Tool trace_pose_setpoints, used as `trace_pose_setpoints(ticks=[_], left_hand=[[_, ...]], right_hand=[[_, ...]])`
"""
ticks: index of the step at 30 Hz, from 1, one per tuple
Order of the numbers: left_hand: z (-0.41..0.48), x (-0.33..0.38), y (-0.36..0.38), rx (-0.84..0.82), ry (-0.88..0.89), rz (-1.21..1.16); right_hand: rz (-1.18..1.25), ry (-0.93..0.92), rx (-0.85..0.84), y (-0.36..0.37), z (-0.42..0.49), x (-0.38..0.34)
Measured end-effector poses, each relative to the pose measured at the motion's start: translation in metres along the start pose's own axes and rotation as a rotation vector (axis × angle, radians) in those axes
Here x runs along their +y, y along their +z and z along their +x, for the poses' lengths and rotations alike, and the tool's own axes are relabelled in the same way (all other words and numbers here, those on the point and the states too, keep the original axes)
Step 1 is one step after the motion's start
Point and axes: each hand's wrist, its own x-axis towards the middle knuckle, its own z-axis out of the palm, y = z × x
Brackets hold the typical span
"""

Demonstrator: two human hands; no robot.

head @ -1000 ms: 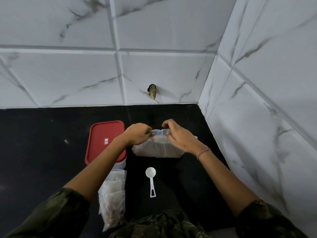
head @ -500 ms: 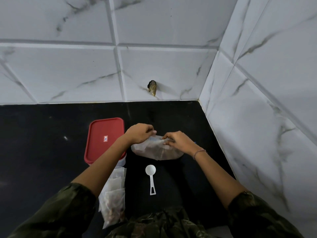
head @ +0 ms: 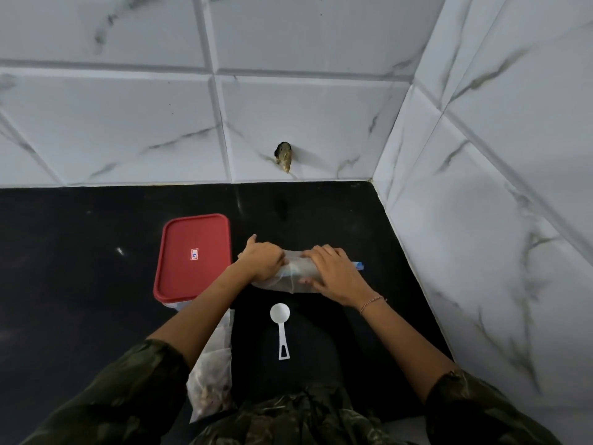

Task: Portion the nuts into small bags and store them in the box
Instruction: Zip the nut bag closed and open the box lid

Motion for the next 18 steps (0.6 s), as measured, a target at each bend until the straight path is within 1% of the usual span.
trace_pose_setpoints(ticks=[2,4,7,9,11,13,16,18], left_hand=[[0.002,0.001,0.005,0.019,0.006,-0.088],[0.004,0.0,0.011,0.039,0.012,-0.194],[0.009,-0.005,0.017,0.053,-0.034,-0.321],[0.009,-0.006,0.018,0.064,-0.058,-0.315],[0.007,-0.004,0.018,0.086,-0.063,-0.233],[0.003,0.001,0.021,0.116,-0.074,-0.073],[-0.001,0.013,0.023,0.153,-0.158,0.128],[-0.003,0.016,0.022,0.188,-0.148,0.235]], right_hand=[[-0.045,-0.022,-0.026,0.007,-0.009,0.008],[-0.019,0.006,-0.094,0.011,-0.011,0.013],[0.146,0.065,-0.122,0.016,-0.005,0.014],[0.26,0.13,-0.134,0.018,0.0,0.014],[0.315,0.192,-0.191,0.02,0.006,0.016],[0.333,0.255,-0.236,0.022,0.011,0.02],[0.365,0.308,-0.255,0.022,0.019,0.024],[0.434,0.364,-0.248,0.022,0.023,0.026]])
